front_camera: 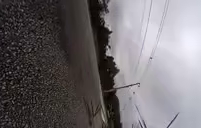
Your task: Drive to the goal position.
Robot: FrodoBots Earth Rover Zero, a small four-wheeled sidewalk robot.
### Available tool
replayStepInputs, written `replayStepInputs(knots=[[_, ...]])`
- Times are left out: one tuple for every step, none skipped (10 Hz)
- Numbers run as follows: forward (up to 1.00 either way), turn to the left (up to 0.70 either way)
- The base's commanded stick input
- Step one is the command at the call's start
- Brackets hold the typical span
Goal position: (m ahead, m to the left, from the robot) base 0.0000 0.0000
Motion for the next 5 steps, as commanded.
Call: replayStepInputs(knots=[[0.45, 0.00], [0.45, 0.00], [0.45, 0.00], [0.45, 0.00], [0.45, 0.00]])
